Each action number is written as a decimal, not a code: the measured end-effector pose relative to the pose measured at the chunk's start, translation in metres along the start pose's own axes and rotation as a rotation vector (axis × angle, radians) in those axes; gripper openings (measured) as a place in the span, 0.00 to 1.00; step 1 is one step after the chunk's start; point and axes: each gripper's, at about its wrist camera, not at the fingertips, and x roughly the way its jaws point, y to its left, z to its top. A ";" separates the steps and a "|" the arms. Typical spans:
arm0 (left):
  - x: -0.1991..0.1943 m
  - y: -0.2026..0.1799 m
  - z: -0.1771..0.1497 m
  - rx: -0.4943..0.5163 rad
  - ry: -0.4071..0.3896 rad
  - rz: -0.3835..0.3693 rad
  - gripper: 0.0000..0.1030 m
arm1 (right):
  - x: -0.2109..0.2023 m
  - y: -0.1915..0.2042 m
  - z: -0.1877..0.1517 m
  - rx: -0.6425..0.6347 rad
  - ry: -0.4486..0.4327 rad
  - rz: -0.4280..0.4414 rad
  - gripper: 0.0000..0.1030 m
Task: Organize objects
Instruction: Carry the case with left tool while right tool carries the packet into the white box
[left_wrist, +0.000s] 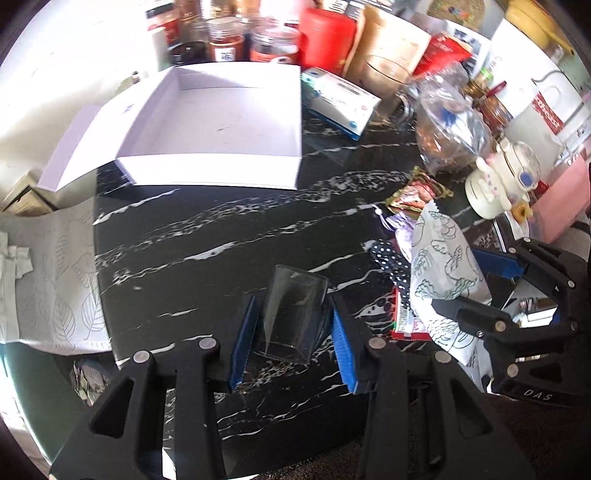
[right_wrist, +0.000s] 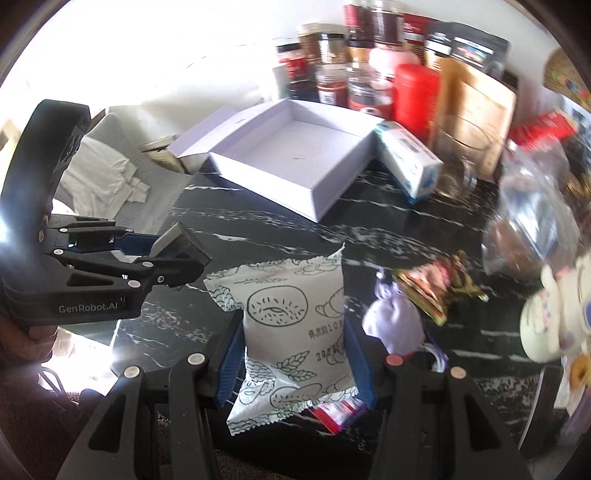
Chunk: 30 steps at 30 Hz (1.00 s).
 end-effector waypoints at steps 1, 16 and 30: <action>-0.003 0.003 0.000 -0.009 -0.004 0.005 0.37 | 0.001 0.004 0.003 -0.011 -0.001 0.007 0.51; -0.018 0.045 0.035 -0.098 -0.044 0.054 0.37 | 0.019 0.021 0.063 -0.128 -0.008 0.064 0.51; -0.001 0.063 0.098 -0.108 -0.047 0.056 0.37 | 0.041 0.004 0.116 -0.169 -0.005 0.073 0.51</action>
